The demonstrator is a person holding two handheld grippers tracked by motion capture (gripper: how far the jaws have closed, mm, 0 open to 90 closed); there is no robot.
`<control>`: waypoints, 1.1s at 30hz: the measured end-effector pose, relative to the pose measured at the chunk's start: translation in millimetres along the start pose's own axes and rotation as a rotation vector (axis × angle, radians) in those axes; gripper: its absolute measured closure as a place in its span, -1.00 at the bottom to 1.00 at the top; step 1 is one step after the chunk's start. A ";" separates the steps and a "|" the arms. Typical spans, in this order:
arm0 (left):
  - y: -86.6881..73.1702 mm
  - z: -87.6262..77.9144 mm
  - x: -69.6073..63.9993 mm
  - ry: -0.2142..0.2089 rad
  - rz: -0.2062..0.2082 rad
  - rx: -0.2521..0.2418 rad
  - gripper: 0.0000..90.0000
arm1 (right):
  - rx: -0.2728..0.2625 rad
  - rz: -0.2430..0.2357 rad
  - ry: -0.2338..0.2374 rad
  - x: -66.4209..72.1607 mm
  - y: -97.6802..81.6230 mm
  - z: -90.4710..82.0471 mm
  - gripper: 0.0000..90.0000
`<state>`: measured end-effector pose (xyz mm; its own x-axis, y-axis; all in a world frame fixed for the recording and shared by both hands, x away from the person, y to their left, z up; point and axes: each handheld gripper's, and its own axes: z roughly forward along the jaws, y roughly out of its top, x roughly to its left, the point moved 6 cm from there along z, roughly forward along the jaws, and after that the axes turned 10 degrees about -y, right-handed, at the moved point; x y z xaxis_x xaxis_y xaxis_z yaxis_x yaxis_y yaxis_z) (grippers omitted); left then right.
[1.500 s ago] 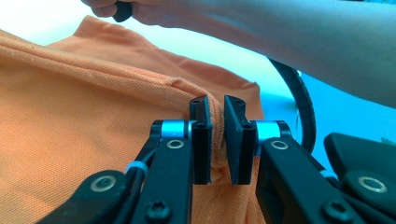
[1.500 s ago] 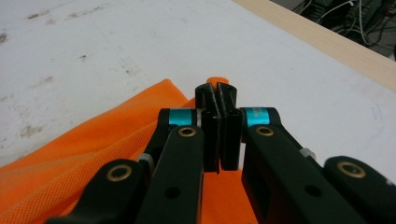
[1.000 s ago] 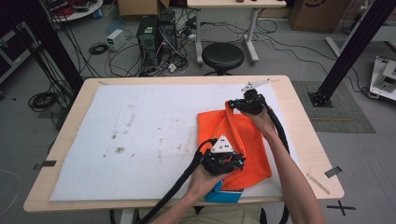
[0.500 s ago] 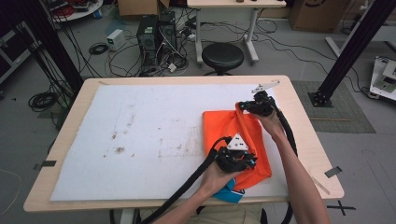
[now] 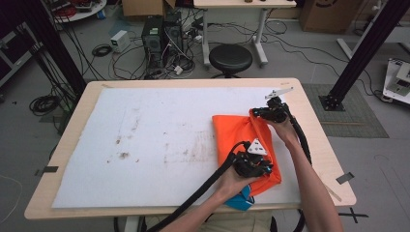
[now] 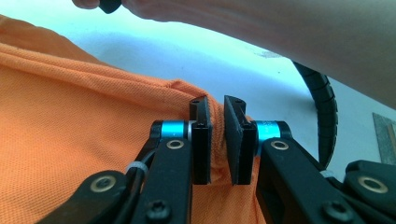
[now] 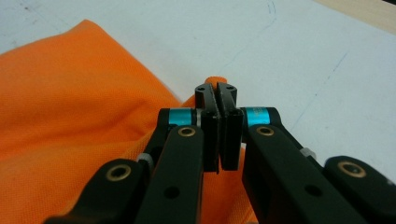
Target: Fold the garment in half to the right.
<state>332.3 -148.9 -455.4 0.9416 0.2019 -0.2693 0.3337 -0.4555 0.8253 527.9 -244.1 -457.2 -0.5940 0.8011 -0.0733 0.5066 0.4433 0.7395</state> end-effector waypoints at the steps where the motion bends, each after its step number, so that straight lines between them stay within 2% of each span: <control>1: -0.4 0.5 0.1 -0.001 -0.002 0.003 0.81 | -0.001 -0.002 -0.002 -0.3 -0.7 0.3 1.00; 10: -1.1 5.5 -0.8 -0.005 0.009 0.018 0.81 | 0.014 0.007 -0.008 -1.8 -4.9 0.7 1.00; 13: -0.6 7.6 -2.0 -0.013 0.002 0.008 0.81 | 0.012 0.007 -0.011 -1.6 -5.4 -0.8 1.00; 15: -1.0 8.3 -2.2 -0.012 0.016 0.016 0.81 | 0.008 0.006 -0.014 -2.2 -6.5 -1.7 1.00; 20: -2.2 10.7 -1.4 -0.022 0.013 0.030 0.80 | 0.011 0.014 -0.026 -4.7 -11.0 -4.0 0.99; 22: -2.6 12.4 -0.4 -0.026 0.000 0.030 0.79 | 0.012 0.019 -0.024 -5.4 -11.6 -3.5 0.98; 24: -1.9 11.3 -0.5 -0.038 -0.001 0.023 0.73 | 0.011 0.014 -0.028 -5.3 -11.6 -2.9 0.95; 27: 1.9 3.8 -0.3 -0.050 -0.010 -0.024 0.44 | 0.003 0.031 -0.052 -5.3 -9.0 -7.3 0.74; 29: 3.6 -4.0 1.7 -0.025 0.007 -0.026 0.31 | -0.013 0.044 -0.061 -5.3 -6.2 -11.7 0.53; 33: 7.1 -25.9 10.1 0.037 0.025 -0.058 0.19 | -0.045 0.058 -0.056 -0.9 -1.2 -25.5 0.42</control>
<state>343.0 -127.7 -439.5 0.9471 0.2235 -0.2304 0.3057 -0.4097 0.8595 512.0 -255.6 -440.9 -0.5279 0.8467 -0.0661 0.5097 0.3781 0.7728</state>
